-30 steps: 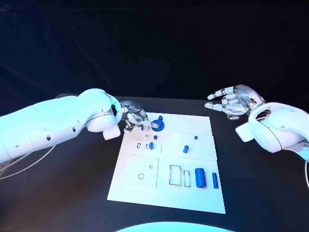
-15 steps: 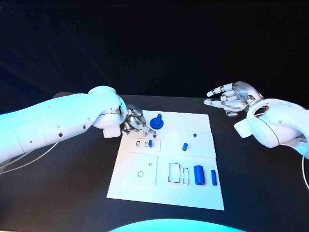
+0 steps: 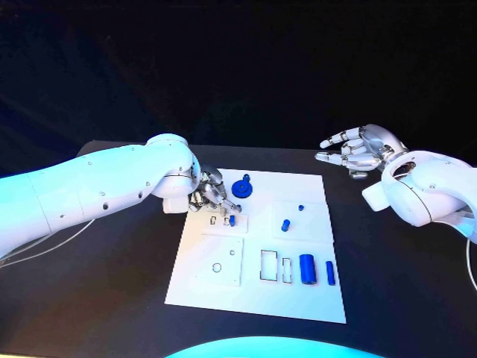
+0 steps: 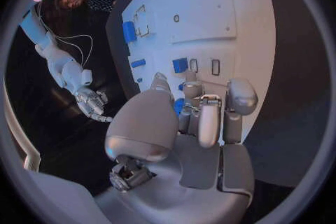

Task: Assemble the parts on the task board

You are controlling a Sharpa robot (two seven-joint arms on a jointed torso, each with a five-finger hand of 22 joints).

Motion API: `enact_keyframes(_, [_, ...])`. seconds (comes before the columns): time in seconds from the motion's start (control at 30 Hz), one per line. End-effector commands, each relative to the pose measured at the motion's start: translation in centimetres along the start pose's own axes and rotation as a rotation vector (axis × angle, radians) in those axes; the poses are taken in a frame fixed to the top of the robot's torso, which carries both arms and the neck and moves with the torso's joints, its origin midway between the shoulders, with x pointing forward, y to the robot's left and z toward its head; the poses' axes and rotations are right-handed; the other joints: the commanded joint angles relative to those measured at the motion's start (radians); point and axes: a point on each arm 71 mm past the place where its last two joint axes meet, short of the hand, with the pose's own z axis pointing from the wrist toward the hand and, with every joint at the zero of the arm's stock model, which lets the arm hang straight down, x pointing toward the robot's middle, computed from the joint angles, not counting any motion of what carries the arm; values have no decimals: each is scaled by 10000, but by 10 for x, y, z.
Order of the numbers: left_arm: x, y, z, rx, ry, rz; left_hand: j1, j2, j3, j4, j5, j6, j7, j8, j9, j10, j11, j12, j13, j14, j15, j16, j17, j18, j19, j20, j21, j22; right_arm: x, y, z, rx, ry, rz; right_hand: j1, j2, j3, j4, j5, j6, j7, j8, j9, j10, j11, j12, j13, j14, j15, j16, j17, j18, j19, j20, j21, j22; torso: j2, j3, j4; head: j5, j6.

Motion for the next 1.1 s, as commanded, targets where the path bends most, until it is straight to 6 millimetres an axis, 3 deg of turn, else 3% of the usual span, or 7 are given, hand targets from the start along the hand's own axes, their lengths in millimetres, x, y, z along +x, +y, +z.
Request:
enact_keyframes(0.03, [2, -2, 1, -106, 314, 183, 35, 110, -64, -4, 33, 79, 8, -43, -12, 54, 10, 64, 6, 715, 7, 32, 1812, -77, 57, 26, 43, 21, 2, 1, 0, -84, 178, -114, -106, -8, -51, -11, 24, -66, -13, 36, -9, -74, 0, -33, -12, 585, 59, -57, 782, 83, -44, 1, -35, 261, 6, -5, -2, -14, -2])
enact_keyframes(1.1, [6, -8, 9, -28, 710, 380, 363, 273, -128, -21, 159, 297, -63, -88, 15, 64, -48, 9, -52, 745, -35, 64, 1881, -86, 60, 11, 128, 121, 5, 2, 2, -110, 357, -246, -131, 33, -69, -4, 24, -80, -13, 83, -13, -188, 1, -139, -139, 527, 60, -151, 600, 119, -144, 3, -221, 145, 7, 15, -1, -42, -112])
